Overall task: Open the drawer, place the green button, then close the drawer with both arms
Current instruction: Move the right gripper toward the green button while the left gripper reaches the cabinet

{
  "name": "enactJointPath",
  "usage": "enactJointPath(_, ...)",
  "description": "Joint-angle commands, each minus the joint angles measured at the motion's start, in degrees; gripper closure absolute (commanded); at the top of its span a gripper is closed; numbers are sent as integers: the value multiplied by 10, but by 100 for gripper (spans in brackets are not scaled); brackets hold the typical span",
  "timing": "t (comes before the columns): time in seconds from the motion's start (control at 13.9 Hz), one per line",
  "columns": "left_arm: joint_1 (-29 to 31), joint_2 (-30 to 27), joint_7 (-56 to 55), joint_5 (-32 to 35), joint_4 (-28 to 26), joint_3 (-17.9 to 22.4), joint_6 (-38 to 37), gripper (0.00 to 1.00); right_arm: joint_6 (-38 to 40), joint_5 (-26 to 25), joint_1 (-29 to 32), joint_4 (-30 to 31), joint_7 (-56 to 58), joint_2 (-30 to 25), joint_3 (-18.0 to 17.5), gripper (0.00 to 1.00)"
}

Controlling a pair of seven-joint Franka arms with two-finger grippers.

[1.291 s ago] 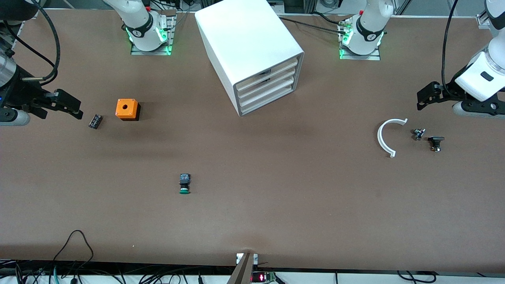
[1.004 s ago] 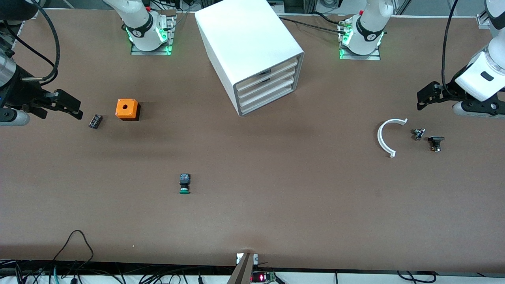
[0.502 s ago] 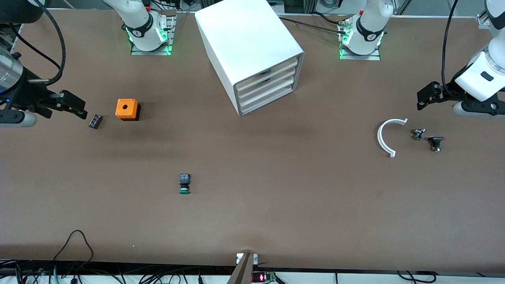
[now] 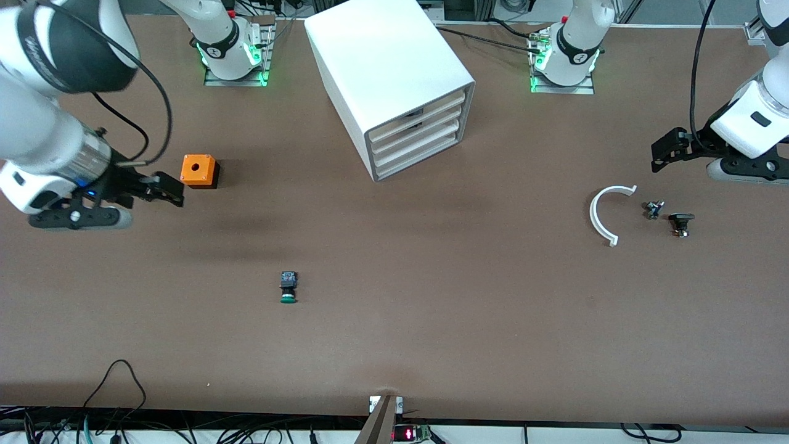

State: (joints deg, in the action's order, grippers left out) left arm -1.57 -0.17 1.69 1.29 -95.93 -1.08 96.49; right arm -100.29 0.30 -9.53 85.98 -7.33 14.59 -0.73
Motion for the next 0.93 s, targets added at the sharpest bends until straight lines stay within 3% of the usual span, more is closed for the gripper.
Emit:
enactJointPath(0.0,-4,12,15,-13,15,0,-10,0,-34,15,-13,7,-5,27,1,0)
enactJointPath(0.65,-29,77,18,-199,6,-8,-102,0,-140,16,-46,7,-12,126,0,0)
enactJointPath(0.86,-33,124,29,-323,2,-20,-101,1,-186,17,-57,7,-13,155,-1,0)
